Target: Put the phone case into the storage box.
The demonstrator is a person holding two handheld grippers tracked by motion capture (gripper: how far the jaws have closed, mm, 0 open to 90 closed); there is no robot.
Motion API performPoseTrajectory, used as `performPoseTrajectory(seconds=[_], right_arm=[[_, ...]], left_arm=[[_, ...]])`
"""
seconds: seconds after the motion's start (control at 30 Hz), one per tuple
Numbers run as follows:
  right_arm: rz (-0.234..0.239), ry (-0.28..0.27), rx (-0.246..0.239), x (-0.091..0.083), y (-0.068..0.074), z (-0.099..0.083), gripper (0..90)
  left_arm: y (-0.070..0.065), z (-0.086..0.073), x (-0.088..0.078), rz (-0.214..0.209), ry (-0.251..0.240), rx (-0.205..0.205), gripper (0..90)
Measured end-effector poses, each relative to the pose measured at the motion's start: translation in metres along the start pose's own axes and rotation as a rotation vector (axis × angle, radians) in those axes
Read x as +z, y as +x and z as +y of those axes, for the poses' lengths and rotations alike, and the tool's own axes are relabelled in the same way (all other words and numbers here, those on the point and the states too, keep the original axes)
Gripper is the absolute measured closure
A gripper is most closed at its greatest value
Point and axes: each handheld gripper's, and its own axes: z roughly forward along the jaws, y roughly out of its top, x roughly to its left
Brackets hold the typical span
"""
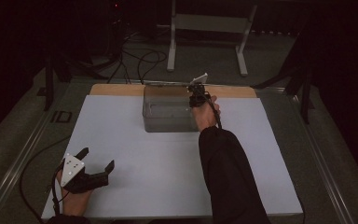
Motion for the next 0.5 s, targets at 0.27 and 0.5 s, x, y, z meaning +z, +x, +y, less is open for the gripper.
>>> performPoseTrajectory(seconds=[0.27, 0.5], right_arm=[[0.012, -0.016, -0.046, -0.003, 0.002, -0.002, 72.5], [0.044, -0.051, -0.075, -0.013, -0.001, -0.002, 68.0]], left_arm=[[0.0, 0.0, 0.0, 0.001, -0.002, -0.002, 0.3], [-0.001, 0.0, 0.0, -0.001, 0.0, 0.001, 0.3]])
